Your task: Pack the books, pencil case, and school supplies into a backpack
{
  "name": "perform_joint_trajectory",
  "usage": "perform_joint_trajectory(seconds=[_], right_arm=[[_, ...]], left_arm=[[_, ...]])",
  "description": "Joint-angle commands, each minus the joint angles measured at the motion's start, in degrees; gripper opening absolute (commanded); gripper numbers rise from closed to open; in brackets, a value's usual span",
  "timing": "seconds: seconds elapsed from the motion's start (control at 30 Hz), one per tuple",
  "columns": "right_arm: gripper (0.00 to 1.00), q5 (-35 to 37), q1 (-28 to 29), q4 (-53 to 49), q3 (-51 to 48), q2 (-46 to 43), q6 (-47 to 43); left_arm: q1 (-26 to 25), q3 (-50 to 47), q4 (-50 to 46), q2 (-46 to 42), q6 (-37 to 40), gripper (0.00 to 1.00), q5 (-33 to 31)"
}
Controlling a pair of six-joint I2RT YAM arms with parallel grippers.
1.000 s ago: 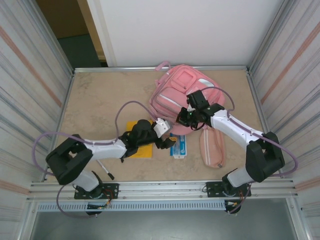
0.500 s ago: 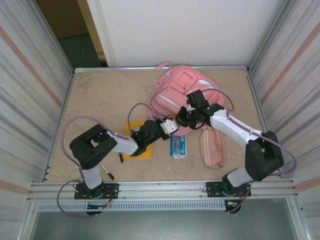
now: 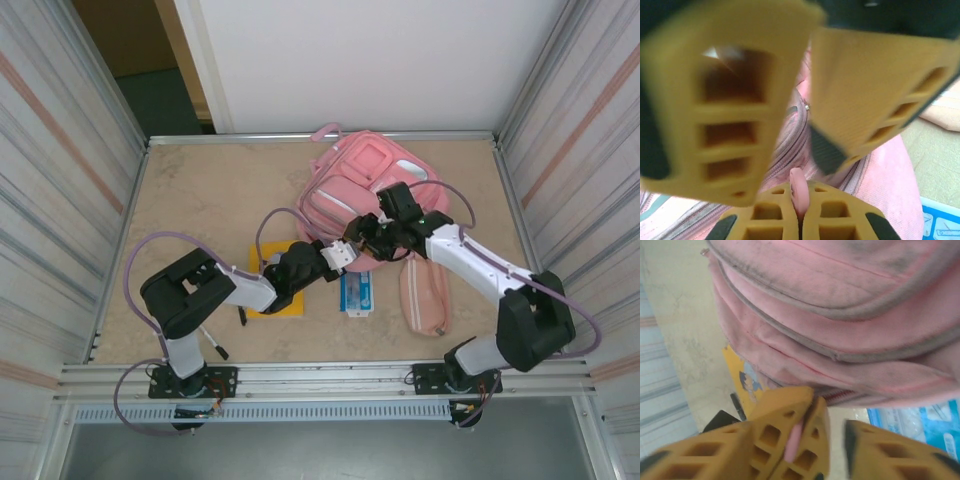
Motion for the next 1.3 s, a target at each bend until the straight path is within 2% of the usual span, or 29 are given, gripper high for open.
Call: perform_joint_trajectory(seconds=[0.0, 0.1, 0.17, 0.27, 0.37, 0.5, 0.57, 0.63, 0.7, 0.8, 0.83, 1.07, 1.17, 1.27], right_arm=[[0.75, 4.52, -0.27, -0.25, -3.95, -6.02, 10.46], [0.84, 5.74, 0.04, 1.54, -7.15, -9.21, 19.38], [0.82, 8.7, 1.02, -0.45, -7.7, -9.77, 25.86], [0.79, 10.87, 2.18, -2.23, -6.34, -8.06, 30.75], [0.77, 9.77, 2.67, -3.92, -3.71, -4.26, 34.15], [0.68, 9.52, 2.94, -0.9, -3.52, 0.14, 38.21], [0.57, 10.77, 2.85, -1.97, -3.34, 1.16, 40.94], [0.41, 14.18, 2.78, -2.27, -3.34, 0.73, 41.49], [0.31, 16.08, 1.89, -3.62, -3.11, -0.12, 41.72], [0.1, 15.02, 0.41, -3.31, -3.34, -0.98, 41.55], [0.06, 14.65, 0.07, -3.08, -3.12, -1.13, 40.91], [0.0, 16.36, -3.25, -6.15, -2.46, -2.61, 37.08], [0.0, 14.93, -6.44, -5.17, -2.31, -1.94, 32.21], [0.0, 10.93, -9.26, -2.66, -1.73, 0.1, 25.1]], left_arm=[[-0.47, 0.67, 5.19, -2.53, -4.1, 0.0, 3.09], [-0.19, 0.79, 6.02, -2.54, -6.88, 0.0, 3.05], [0.38, 0.32, 7.1, -3.15, -9.72, 0.0, 4.51], [1.17, 1.43, 4.77, -3.9, -11.77, 0.0, 11.45], [1.19, 2.42, 3.81, -4.82, -14.01, 0.0, 13.21], [1.21, 3.16, 2.88, -5.59, -15.65, 0.0, 15.65], [1.19, 3.37, 2.47, -5.72, -15.89, 0.0, 14.95], [1.25, 2.9, 2.53, -6.52, -16.16, 0.0, 14.46], [1.32, 2.17, 2.7, -7.04, -15.6, 0.0, 14.15], [2.17, 0.68, 4.81, -7.95, -16.37, 0.0, 11.21], [2.71, 0.0, 5.01, -8.72, -17.34, 0.0, 9.86], [7.24, -1.7, -5.14, -14.35, -17.93, 0.0, 5.39], [11.31, -2.99, -9.77, -16.85, -20.72, 0.0, 5.54], [17.29, -3.7, -13.42, -18.32, -27.38, 0.0, 8.66]])
